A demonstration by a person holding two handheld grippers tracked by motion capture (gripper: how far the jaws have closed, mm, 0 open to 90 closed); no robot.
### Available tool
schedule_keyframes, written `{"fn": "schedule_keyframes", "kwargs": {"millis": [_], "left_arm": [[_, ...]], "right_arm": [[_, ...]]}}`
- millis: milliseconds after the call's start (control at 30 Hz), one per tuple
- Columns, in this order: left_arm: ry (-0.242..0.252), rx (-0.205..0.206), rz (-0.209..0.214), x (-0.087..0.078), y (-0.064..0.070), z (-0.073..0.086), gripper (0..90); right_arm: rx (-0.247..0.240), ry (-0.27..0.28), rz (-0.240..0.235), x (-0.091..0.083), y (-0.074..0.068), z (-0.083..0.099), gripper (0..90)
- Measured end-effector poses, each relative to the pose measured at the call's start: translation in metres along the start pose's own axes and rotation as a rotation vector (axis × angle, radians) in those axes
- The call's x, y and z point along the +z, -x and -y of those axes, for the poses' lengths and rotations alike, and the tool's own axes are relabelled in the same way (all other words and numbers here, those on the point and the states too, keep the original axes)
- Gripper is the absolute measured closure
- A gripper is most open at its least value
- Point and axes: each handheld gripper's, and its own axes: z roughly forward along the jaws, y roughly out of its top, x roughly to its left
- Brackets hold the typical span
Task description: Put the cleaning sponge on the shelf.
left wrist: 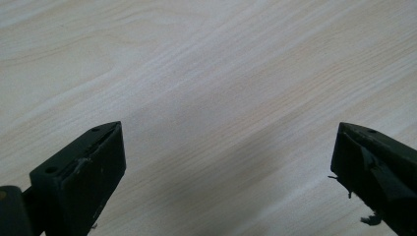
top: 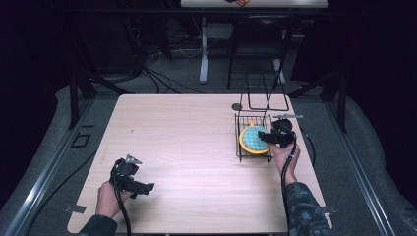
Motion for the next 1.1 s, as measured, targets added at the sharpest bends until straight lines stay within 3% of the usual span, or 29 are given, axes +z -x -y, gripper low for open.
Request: {"fn": "schedule_keyframes", "kwargs": {"millis": [233,500,1100], "left_arm": [[0.000,0.000,0.000,0.000,0.000,0.000,0.3],[0.003,0.003,-0.001,0.000,0.000,0.000,0.3],[0.004,0.000,-0.003,0.000,0.001,0.000,0.3]], "right_arm": [[-0.009,-0.005,-0.032,-0.011,-0.001,0.000,26.8],[-0.036,0.004,-0.077,-0.036,-0.003,0.001,11.9],[-0.156,-0.004,-0.120,-0.087,-0.016,0.010,0.8]]}}
